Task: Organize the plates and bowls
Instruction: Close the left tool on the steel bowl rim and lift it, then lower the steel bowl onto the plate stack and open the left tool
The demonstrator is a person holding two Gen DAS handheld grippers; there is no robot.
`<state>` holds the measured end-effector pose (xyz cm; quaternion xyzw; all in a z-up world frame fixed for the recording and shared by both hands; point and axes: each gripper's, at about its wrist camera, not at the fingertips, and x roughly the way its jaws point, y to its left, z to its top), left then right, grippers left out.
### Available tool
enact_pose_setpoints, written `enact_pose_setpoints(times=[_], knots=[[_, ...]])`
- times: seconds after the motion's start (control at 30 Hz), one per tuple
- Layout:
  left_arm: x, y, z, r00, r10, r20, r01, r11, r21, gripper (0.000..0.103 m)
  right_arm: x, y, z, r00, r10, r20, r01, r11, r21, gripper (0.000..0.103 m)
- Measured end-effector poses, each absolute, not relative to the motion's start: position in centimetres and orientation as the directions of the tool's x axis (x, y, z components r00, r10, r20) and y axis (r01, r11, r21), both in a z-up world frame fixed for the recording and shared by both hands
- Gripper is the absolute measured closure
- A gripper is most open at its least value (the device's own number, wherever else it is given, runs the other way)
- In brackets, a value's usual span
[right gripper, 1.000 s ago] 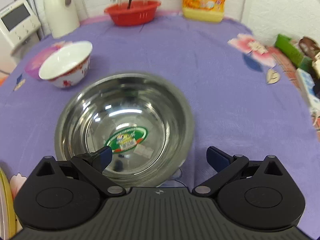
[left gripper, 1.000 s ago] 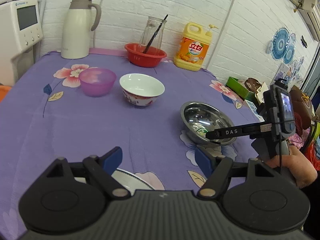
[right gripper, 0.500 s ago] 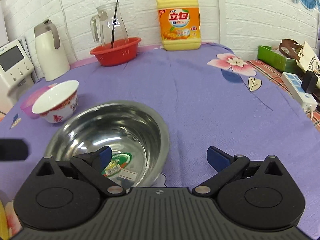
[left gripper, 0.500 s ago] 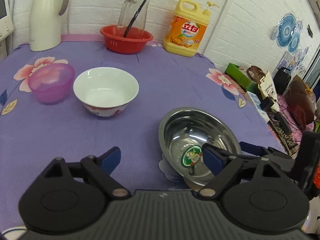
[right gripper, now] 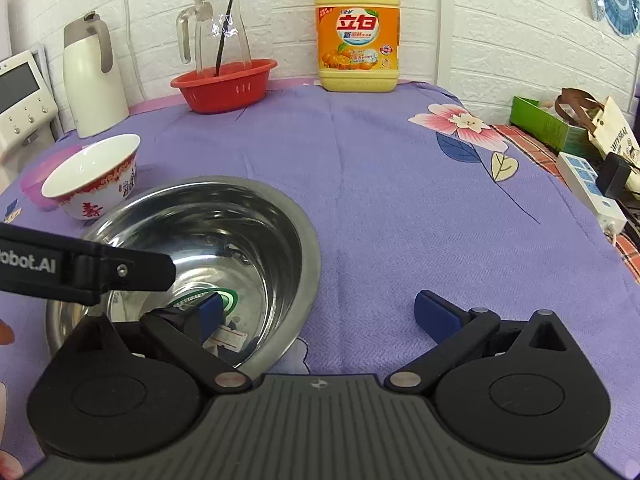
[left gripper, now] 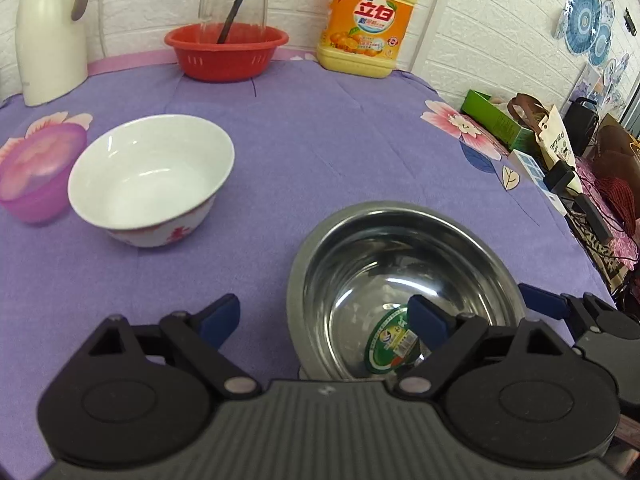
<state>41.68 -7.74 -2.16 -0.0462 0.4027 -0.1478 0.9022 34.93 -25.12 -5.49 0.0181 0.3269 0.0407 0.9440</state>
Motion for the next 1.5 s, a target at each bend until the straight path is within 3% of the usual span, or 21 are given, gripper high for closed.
enact_pose_setpoints(times=[0.1, 0.33, 0.43, 0.47, 0.5, 0.53, 0.6, 0.73, 1.07, 1.5], knots=[[41.9, -7.9, -2.5, 0.642, -0.291, -0.710, 0.225, 0.956, -0.189, 0.017, 34.7, -25.2, -5.2, 0.780, 0.171, -0.602, -0.100, 0.984, 0.151, 0.000], [42.0, -7.7, -3.0, 0.648, -0.274, -0.711, 0.228, 0.960, -0.162, 0.029, 34.5, -24.2, -5.2, 0.793, 0.137, -0.594, -0.108, 0.991, 0.085, 0.000], [41.8, -8.3, -3.0, 0.653, -0.269, -0.708, 0.248, 0.959, -0.135, 0.041, 34.3, -24.0, -5.2, 0.800, 0.126, -0.587, -0.115, 0.992, 0.057, 0.000], [41.7, -8.6, -3.0, 0.654, -0.274, -0.705, 0.264, 0.956, -0.127, 0.057, 34.2, -23.9, -5.2, 0.803, 0.127, -0.583, -0.120, 0.991, 0.051, 0.002], [41.6, -8.9, -3.0, 0.653, -0.277, -0.705, 0.273, 0.954, -0.122, 0.065, 34.1, -23.6, -5.1, 0.805, 0.136, -0.577, -0.141, 0.989, 0.036, 0.018], [41.5, -9.0, -3.0, 0.649, -0.287, -0.704, 0.283, 0.951, -0.126, 0.066, 33.9, -23.3, -5.2, 0.807, 0.148, -0.571, -0.162, 0.986, 0.025, 0.034], [41.2, -9.5, -3.0, 0.642, -0.297, -0.707, 0.294, 0.947, -0.130, 0.070, 33.7, -22.7, -5.1, 0.805, 0.169, -0.568, -0.189, 0.982, 0.025, 0.038], [40.8, -8.8, -2.4, 0.610, -0.333, -0.719, 0.283, 0.939, -0.195, 0.070, 33.3, -23.0, -4.8, 0.801, 0.187, -0.569, -0.193, 0.980, 0.051, 0.038], [32.9, -8.4, 0.5, 0.641, -0.301, -0.706, 0.344, 0.935, -0.087, 0.069, 25.6, -21.3, -2.4, 0.835, 0.203, -0.511, -0.219, 0.975, 0.029, 0.032], [26.7, -8.2, -1.9, 0.586, -0.347, -0.732, 0.396, 0.911, -0.115, 0.069, 19.5, -21.1, -4.5, 0.792, 0.188, -0.582, -0.175, 0.981, 0.079, 0.027]])
